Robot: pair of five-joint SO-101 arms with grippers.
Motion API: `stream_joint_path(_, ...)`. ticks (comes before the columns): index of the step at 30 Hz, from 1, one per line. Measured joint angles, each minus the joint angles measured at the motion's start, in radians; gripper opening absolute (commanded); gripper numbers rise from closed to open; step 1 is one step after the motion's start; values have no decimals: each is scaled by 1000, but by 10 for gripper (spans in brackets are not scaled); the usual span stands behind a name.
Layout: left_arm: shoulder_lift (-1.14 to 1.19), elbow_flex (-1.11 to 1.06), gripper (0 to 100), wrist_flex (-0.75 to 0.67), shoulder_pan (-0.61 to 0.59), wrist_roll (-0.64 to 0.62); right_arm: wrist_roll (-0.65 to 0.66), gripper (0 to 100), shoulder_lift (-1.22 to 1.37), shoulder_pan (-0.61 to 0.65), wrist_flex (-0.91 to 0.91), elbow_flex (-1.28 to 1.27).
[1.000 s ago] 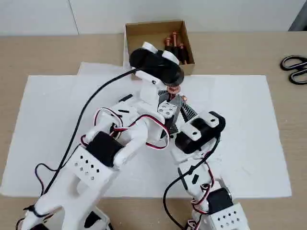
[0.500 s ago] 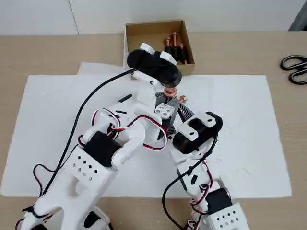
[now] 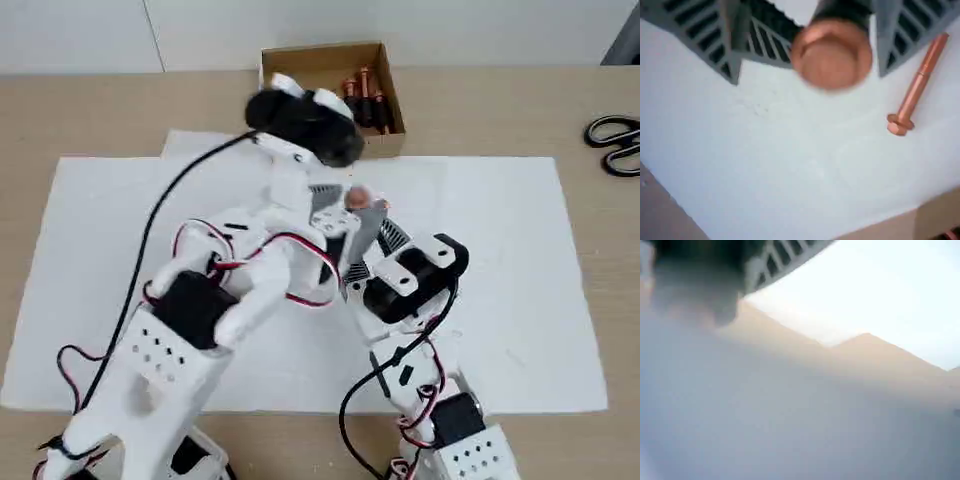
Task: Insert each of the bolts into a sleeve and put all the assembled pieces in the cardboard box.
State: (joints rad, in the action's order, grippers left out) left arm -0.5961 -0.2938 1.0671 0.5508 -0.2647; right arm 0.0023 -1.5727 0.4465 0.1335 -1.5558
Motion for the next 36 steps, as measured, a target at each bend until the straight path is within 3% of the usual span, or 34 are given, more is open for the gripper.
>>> stream_joint_path(8, 0, 11, 175, 0, -68, 5, 0, 4, -2, -6, 0, 0)
stream_joint_path(16, 0, 52, 176, 89, -242, 5, 0, 4, -2, -2, 0, 0)
stream_joint_path(22, 0, 100, 176, 229, -457, 5, 0, 4, 0, -49, 0, 11)
stream_joint_path(26, 0, 100, 176, 310, -683, 38, 0, 4, 52, -72, 3, 130)
stream_joint_path(31, 0, 100, 176, 419, -930, 212, 0, 4, 273, -69, 31, 367)
stream_joint_path(36, 0, 100, 176, 526, -1119, 235, 0, 4, 572, -83, 31, 635)
